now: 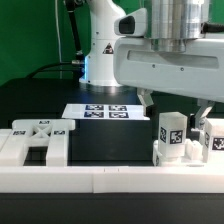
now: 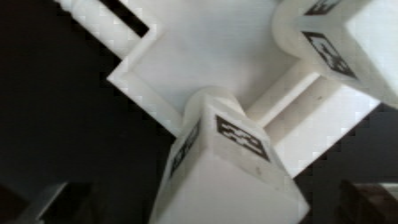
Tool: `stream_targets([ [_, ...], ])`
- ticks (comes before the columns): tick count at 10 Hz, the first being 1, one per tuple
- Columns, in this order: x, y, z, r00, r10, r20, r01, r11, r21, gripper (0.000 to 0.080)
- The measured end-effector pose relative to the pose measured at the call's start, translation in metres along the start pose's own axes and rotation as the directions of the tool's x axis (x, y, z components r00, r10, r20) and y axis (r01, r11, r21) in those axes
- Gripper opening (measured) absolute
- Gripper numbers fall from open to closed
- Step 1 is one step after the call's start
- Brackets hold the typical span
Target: Assemble chair
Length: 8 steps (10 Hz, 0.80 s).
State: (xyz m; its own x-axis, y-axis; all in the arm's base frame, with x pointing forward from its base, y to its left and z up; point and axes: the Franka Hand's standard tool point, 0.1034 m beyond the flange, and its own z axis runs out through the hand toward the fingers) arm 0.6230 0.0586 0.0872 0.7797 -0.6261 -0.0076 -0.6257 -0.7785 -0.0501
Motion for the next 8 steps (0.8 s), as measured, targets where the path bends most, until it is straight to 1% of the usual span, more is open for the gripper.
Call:
stream_targets([
  [3,-0.0004,-0.0006,-0.0001,0.969,-0.246,0.000,0.246,0.969,0.000,0.0649],
  [6,-0.0004,-0.0004,0.0000,0.899,-0.438,0.000,0.438,0.899,0.000,0.0649],
  [8,-0.0002,-0.0003,0.0000,0.835,-0.551,0.000,0.551,0.835,-0.001,0.0649],
])
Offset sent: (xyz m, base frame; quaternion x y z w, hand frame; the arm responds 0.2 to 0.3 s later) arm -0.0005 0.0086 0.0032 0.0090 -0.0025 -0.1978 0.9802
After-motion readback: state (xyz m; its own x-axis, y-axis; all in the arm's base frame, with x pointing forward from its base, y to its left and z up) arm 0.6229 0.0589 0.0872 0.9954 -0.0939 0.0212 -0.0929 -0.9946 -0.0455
